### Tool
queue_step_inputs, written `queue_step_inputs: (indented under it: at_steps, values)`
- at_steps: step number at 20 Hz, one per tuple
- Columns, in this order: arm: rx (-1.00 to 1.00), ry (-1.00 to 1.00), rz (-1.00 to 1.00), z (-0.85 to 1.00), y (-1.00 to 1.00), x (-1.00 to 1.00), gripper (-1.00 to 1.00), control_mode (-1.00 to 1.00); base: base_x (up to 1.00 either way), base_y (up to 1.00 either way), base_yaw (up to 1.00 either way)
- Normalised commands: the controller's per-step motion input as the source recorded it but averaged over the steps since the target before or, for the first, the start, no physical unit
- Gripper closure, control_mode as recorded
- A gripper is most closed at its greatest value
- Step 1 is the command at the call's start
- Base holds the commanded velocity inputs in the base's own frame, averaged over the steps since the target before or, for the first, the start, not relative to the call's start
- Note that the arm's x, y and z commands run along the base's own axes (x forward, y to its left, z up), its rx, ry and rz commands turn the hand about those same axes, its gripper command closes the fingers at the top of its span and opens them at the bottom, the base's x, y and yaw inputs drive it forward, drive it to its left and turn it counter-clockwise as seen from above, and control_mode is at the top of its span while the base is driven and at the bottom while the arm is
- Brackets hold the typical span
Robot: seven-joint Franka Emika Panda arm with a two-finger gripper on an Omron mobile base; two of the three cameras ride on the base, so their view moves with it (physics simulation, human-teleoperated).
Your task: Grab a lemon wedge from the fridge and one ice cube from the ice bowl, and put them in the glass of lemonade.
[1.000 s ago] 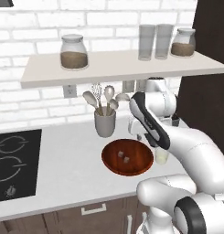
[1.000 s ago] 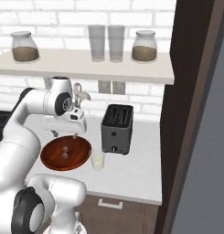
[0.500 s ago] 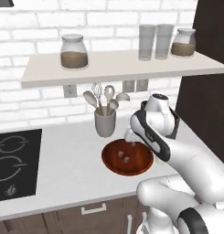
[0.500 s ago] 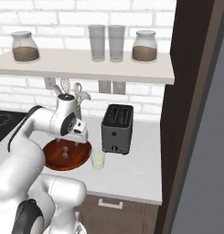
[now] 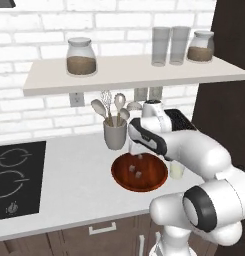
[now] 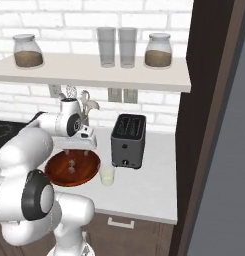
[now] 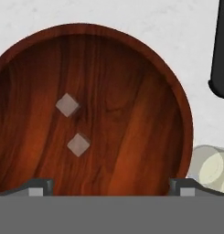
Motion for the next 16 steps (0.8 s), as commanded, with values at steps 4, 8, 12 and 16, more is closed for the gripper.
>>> queue_step_inputs:
  at_steps: [4, 8, 12, 16]
  values:
    - [0.02, 0.0, 0.01, -0.44, 0.0, 0.0, -1.0, -1.0, 0.0, 0.0, 0.0]
    - [0.01, 0.0, 0.0, -0.31, 0.0, -0.1, -1.0, -1.0, 0.0, 0.0, 0.0]
    - [0.0, 0.0, 0.0, -0.06, 0.0, -0.33, -1.0, -1.0, 0.0, 0.0, 0.0]
    - [0.0, 0.0, 0.05, -0.21, 0.0, -0.29, -1.0, -1.0, 0.0, 0.0, 0.0]
